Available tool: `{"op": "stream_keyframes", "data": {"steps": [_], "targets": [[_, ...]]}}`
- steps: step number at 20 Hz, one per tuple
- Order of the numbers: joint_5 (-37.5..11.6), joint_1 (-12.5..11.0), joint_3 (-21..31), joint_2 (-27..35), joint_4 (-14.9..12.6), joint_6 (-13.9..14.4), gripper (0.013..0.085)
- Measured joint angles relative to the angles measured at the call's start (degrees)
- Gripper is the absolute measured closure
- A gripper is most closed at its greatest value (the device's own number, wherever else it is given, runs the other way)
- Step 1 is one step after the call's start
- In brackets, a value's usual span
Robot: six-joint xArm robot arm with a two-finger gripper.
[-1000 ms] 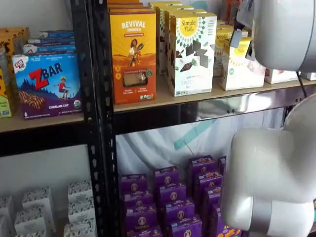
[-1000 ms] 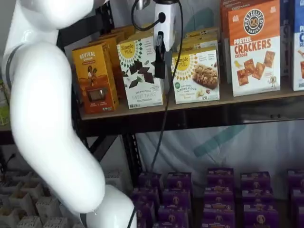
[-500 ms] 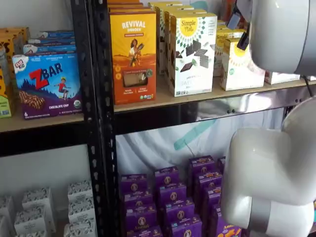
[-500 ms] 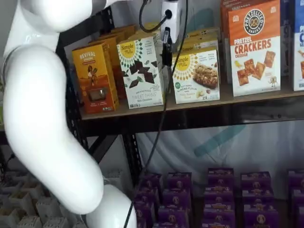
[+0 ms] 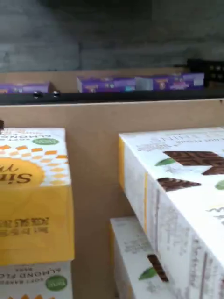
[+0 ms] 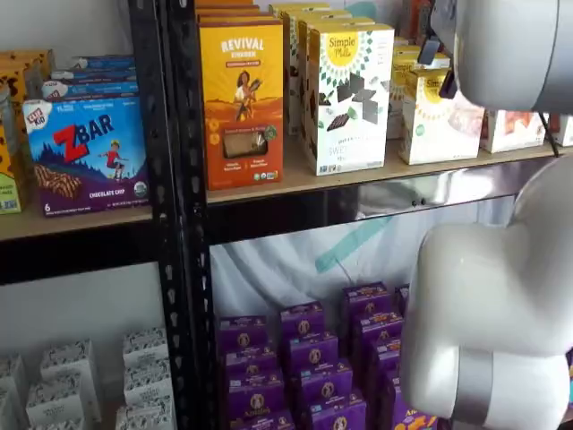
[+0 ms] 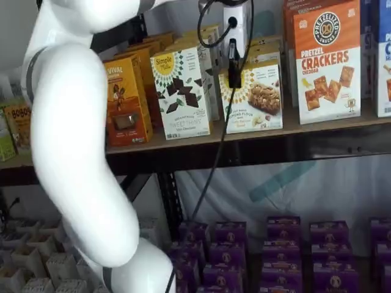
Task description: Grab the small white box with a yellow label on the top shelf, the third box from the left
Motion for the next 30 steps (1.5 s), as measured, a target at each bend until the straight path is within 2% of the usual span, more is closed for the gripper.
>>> {"op": "stream_keyframes", "data": {"steps": [3,10,13,20,25,26,27,30], "targets": [[3.55,0.97,-3.78,3.12,-2.59,1.03,0.013],[8.79,3.64,-8.48,7.12,-8.65,3.13,0.013],[9.67,3.97,-9.28,7.92,-9.06,3.46,0.013],[7.66,5.24,-7.47,7.37,-10.55,4.3,0.013],[7.49,5.42,-7.15,7.39,-10.62,4.46,0.013],[7.48,5.38,-7.08,7.41,-10.5,4.44,0.017],[7.31,5.32,-6.92,7.35,-10.38,4.39,0.017],[6.95,5.24,-6.65,7.23,-10.27,4.29,0.025]]}}
